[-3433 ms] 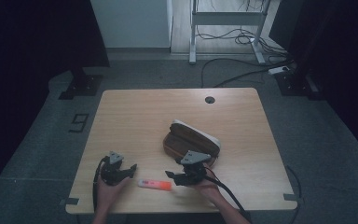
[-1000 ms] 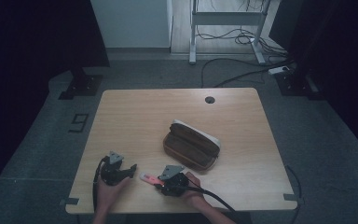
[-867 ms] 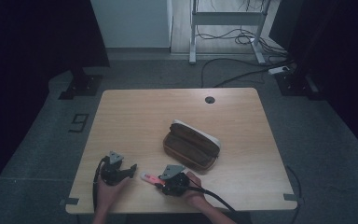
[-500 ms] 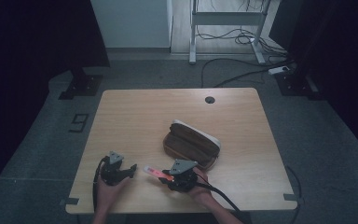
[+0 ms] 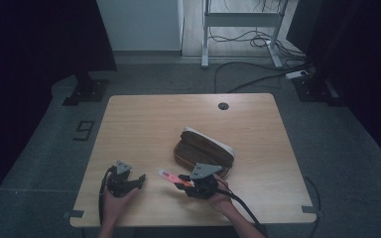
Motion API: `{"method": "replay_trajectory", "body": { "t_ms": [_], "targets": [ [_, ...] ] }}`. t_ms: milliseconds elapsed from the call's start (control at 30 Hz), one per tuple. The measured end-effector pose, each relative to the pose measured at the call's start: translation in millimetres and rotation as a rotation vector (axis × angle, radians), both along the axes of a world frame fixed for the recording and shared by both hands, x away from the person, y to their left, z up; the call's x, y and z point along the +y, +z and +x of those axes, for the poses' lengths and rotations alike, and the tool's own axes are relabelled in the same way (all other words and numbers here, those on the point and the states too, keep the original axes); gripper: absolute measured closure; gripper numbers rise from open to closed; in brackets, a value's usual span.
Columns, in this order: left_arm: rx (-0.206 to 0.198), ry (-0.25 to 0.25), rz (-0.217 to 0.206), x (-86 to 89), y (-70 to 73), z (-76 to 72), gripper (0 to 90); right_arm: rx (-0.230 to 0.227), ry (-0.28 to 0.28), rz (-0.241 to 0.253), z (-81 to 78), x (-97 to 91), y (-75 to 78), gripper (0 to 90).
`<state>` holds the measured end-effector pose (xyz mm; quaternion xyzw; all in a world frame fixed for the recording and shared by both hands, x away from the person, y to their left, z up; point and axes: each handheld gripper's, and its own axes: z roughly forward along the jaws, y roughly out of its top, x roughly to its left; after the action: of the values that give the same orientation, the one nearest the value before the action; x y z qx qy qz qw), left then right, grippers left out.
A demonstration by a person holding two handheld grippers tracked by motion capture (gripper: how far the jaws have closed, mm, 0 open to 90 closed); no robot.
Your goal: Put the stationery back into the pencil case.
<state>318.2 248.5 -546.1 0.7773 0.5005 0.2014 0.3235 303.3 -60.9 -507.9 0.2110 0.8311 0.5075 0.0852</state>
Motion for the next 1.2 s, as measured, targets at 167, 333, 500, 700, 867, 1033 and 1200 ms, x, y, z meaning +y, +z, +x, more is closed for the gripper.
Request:
{"method": "replay_trajectory", "body": {
  "t_ms": [167,333,500,700,867,1033,1200],
  "targets": [
    [0.001,-0.001,0.000,0.0,0.1,0.0,27.4,0.005,-0.004,0.019,1.7,-5.4,3.4,65.6],
    [0.001,-0.001,0.000,0.0,0.1,0.0,27.4,-0.002,-0.017,0.028,3.0,-10.5,7.1,65.6],
    [0.001,-0.001,0.001,0.0,0.1,0.0,27.4,-0.015,-0.034,0.031,4.7,-16.0,11.2,65.6],
    [0.001,-0.002,0.002,-0.1,0.1,-0.1,27.4,-0.027,-0.061,0.030,8.2,-23.4,14.7,65.6],
    [0.001,-0.003,0.002,-0.2,0.1,-0.1,27.6,-0.035,-0.077,0.030,9.2,-28.2,17.5,65.6],
    [0.001,-0.003,0.002,-0.1,0.2,-0.1,27.5,-0.044,-0.091,0.031,11.8,-31.8,19.7,65.6],
    [0.001,-0.003,0.002,-0.1,0.1,-0.1,27.5,-0.057,-0.113,0.016,15.1,-36.0,21.2,65.6]
  ]
}}
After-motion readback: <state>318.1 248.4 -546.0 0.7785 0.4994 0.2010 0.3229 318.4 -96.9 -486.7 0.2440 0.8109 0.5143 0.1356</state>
